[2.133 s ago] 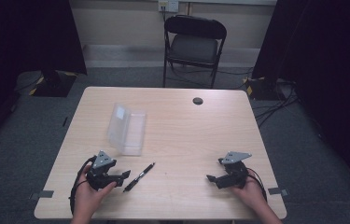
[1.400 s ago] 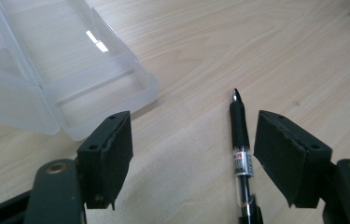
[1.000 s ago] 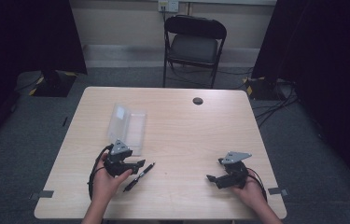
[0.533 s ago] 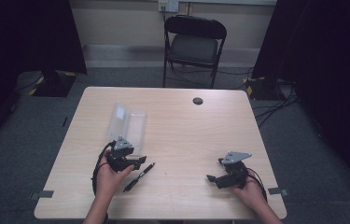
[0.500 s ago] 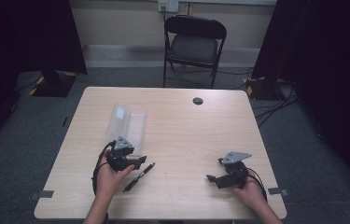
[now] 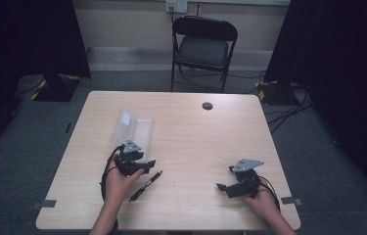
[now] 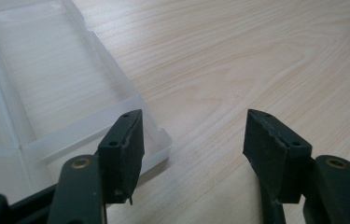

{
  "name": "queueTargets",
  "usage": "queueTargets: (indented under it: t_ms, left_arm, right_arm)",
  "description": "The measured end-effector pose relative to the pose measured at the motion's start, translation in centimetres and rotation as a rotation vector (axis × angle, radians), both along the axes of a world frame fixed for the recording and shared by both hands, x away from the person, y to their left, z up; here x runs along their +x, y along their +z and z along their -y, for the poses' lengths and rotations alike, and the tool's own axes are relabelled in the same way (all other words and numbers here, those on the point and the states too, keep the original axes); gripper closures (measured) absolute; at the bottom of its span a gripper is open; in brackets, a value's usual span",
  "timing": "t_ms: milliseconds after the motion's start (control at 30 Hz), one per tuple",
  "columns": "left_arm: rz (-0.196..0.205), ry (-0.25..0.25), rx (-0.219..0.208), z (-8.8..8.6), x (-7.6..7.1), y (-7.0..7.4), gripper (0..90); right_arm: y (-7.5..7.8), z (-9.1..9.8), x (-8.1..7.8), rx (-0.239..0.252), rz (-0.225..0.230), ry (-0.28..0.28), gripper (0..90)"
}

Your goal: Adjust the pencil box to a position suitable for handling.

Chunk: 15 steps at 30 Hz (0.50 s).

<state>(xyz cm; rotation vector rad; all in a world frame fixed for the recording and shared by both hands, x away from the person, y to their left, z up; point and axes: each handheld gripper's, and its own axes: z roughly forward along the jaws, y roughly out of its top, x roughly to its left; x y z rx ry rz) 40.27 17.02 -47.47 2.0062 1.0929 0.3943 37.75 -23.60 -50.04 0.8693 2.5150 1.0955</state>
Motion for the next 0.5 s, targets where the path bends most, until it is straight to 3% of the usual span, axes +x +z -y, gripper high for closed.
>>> queueTargets:
  t_ms: [33,133,167,200,267,500]
  left_arm:
    - [0.0,-0.01,0.024,0.0,0.1,0.0,38.5]
    - [-0.01,-0.014,0.03,0.2,0.4,-0.1,42.2]
    - [-0.009,-0.002,0.012,0.4,0.5,-0.2,42.3]
    - [-0.011,-0.01,0.032,0.3,0.6,-0.1,42.6]
    - [-0.016,0.009,0.012,0.5,0.8,-0.3,43.7]
    - [-0.044,0.035,0.035,0.7,1.1,-0.9,52.1]
  right_arm:
    - [0.0,0.0,0.0,0.0,0.0,-0.001,12.4]
    - [0.0,0.0,0.0,0.0,0.0,0.0,12.4]
    - [0.0,0.0,0.0,0.0,0.0,0.0,12.4]
    - [0.0,0.0,0.0,0.0,0.0,0.0,12.4]
    - [0.0,0.0,0.0,0.0,0.0,0.0,12.4]
    - [0.0,0.0,0.0,0.0,0.0,0.0,12.4]
